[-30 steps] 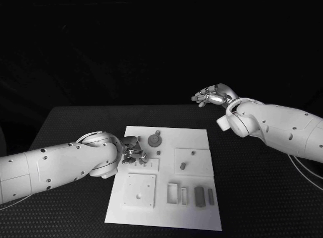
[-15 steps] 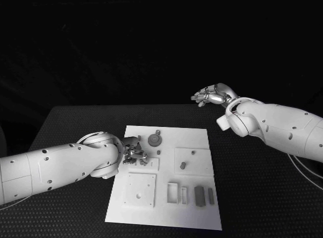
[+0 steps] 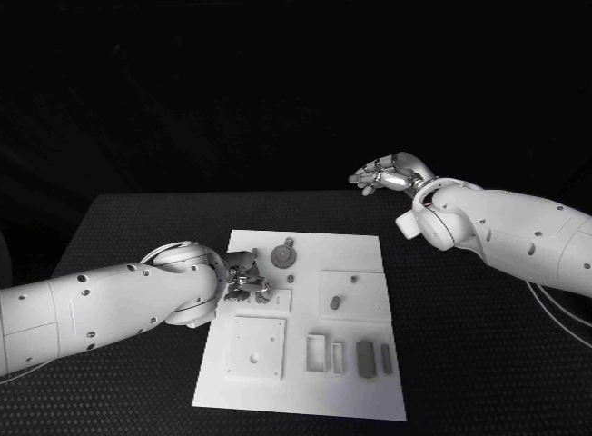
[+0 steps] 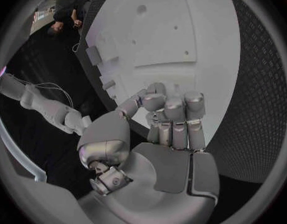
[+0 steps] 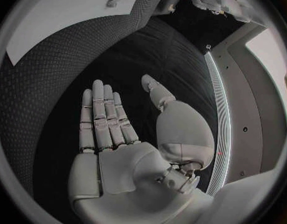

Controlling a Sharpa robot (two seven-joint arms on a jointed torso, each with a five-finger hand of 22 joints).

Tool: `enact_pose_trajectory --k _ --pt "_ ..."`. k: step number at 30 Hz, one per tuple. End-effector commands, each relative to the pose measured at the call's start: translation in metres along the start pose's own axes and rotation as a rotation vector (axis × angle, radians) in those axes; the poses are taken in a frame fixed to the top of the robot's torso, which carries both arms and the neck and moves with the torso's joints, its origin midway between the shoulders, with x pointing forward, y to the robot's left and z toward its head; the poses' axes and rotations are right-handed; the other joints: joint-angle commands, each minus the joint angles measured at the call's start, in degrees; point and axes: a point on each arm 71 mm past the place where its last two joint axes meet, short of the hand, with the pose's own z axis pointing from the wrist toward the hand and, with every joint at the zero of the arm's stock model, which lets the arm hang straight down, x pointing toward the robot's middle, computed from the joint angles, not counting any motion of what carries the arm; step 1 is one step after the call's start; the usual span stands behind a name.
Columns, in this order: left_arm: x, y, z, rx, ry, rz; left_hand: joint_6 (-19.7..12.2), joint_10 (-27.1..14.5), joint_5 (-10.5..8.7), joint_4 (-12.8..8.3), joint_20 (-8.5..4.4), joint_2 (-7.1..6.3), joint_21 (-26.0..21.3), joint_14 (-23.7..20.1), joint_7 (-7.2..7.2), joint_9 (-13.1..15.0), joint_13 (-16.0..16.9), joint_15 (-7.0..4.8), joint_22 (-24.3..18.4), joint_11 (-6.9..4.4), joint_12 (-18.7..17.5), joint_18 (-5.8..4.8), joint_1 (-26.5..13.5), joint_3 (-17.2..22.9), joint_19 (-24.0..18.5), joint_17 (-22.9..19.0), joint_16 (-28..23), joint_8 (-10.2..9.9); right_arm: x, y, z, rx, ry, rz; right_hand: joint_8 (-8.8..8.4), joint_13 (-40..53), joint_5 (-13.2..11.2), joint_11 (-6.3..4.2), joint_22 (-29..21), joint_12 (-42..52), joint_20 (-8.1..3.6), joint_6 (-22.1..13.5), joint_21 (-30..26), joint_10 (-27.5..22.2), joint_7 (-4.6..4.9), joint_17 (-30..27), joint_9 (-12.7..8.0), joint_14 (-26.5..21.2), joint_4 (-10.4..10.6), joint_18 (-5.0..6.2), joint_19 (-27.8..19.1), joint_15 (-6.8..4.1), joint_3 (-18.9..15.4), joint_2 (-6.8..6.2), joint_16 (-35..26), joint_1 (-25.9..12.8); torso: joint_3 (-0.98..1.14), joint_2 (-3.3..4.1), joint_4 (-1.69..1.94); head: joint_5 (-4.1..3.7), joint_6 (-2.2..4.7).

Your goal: Assemble the parts on the task board

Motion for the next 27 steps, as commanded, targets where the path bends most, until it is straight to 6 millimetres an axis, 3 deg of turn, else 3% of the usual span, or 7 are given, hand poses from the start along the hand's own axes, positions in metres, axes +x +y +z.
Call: enact_pose_trajectory --k 1,27 --pt "0.0014 -0.0010 0.0000 0.003 0.015 0.030 7.59 -0.61 0.15 -0.03 -5.57 0.33 0.21 2.51 -3.96 0.08 -0.11 -2.63 0.98 -1.18 0.31 0.34 -0.20 0.35 -0.46 -0.08 0.36 0.43 0.0025 0.0015 0.0004 -0.007 0.018 0.005 0.39 -0.10 0.29 -0.04 0.06 -0.27 0.16 -0.16 -0.15 0.29 0.13 -0.09 -0.06 -0.03 -0.04 -0.83 -0.24 0.21 -0.34 0.39 -0.28 -0.06 -0.03 0.02 0.01 0.06 -0.03" --pt "0.0001 -0.0027 0.0002 0.005 -0.010 0.060 8.23 -0.33 -0.23 0.68 -5.53 0.45 0.51 2.51 -4.26 0.11 -0.77 -2.67 0.95 -1.46 1.07 0.38 -1.40 0.64 -0.51 -0.28 1.49 1.20 0.0055 0.0031 0.0008 -0.011 0.025 0.009 0.47 -0.61 0.87 -0.03 0.20 -0.48 0.25 -0.16 -0.41 0.51 0.18 -0.32 -0.25 -0.09 -0.02 -0.79 -0.35 0.31 -0.41 0.56 -0.47 -0.46 0.00 0.02 -0.01 0.13 -0.08"
